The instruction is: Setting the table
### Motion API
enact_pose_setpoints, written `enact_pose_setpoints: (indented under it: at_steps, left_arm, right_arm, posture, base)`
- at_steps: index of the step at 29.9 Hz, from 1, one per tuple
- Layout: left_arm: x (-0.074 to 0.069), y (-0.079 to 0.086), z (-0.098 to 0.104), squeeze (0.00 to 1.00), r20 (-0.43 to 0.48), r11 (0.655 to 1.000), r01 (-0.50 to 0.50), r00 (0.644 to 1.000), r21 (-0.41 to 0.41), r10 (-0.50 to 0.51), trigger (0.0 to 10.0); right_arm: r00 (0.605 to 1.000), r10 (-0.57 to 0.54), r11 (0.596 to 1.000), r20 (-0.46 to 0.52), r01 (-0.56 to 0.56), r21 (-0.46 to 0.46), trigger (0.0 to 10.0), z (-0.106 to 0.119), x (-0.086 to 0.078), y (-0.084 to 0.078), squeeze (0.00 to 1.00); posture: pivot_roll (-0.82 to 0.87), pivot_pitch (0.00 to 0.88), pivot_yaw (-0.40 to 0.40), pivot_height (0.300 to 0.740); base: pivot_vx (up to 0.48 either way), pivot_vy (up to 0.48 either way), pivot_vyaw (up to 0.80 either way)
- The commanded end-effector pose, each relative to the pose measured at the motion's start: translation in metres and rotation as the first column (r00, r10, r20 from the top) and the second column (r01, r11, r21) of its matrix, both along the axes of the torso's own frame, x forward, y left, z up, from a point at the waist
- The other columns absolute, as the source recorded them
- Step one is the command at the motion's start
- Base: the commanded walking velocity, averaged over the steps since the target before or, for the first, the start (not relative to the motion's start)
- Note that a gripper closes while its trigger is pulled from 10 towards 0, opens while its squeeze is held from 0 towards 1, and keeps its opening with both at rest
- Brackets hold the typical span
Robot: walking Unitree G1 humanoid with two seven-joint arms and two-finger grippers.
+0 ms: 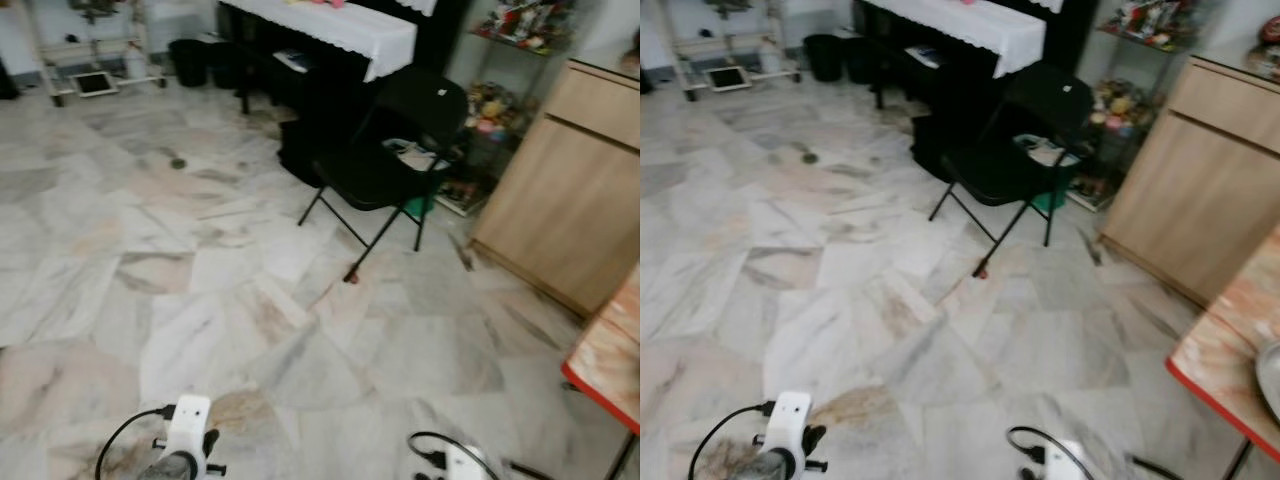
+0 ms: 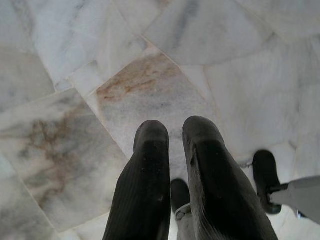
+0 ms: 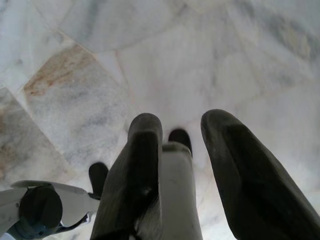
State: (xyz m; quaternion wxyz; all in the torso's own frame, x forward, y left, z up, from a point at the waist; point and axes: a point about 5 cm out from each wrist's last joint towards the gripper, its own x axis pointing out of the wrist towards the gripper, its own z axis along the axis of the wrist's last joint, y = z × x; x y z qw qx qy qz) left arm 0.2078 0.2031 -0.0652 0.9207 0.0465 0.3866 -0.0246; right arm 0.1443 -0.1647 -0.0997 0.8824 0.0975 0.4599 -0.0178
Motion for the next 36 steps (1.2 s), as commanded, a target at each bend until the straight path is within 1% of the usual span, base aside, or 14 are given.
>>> enact_pose_setpoints:
  at_steps: [1, 10, 14, 17, 36]
  left_arm:
    - [0.0000, -0.0035, -0.0008, 0.00, -0.007, 1.000, 0.015, 1.000, -0.002, -0.015, 10.0]
    - [-0.0006, -0.0048, -0.0011, 0.00, -0.006, 0.999, 0.035, 0.999, 0.007, -0.035, 10.0]
    - [-0.0016, -0.0052, -0.0018, 0.00, -0.009, 0.999, 0.035, 0.999, 0.006, -0.035, 10.0]
    - [-0.0024, -0.0048, -0.0023, 0.00, -0.012, 1.000, 0.019, 1.000, -0.003, -0.019, 10.0]
    - [-0.0031, -0.0064, -0.0028, 0.00, -0.013, 1.000, 0.028, 1.000, -0.004, -0.028, 10.0]
  right_arm:
    - [1.000, -0.007, 1.000, 0.006, 0.007, -0.022, 10.0, 0.0014, 0.0034, -0.0042, 0.00]
    - [1.000, 0.004, 1.000, 0.015, -0.004, -0.023, 10.0, 0.0033, 0.0103, 0.0030, 0.00]
    - [1.000, 0.004, 1.000, 0.011, -0.004, -0.028, 10.0, 0.0028, 0.0082, -0.0013, 0.00]
    - [1.000, 0.004, 1.000, 0.010, -0.004, -0.029, 10.0, 0.0027, 0.0077, -0.0025, 0.00]
    - [1.000, 0.007, 1.000, 0.006, -0.007, -0.030, 10.0, 0.0021, 0.0057, -0.0046, 0.00]
  posture:
    - [0.07, 0.000, -0.022, 0.740]
    - [0.07, 0.000, -0.022, 0.740]
    - [0.07, 0.000, -0.023, 0.740]
    - [0.07, 0.000, -0.025, 0.740]
    - [0.07, 0.000, -0.029, 0.740]
  base:
    - [0.000, 0.000, -0.69]
    - [0.000, 0.000, -0.69]
    - [0.000, -0.275, -0.69]
    - [0.000, 0.000, -0.69]
    - [0.000, 0.000, -0.68]
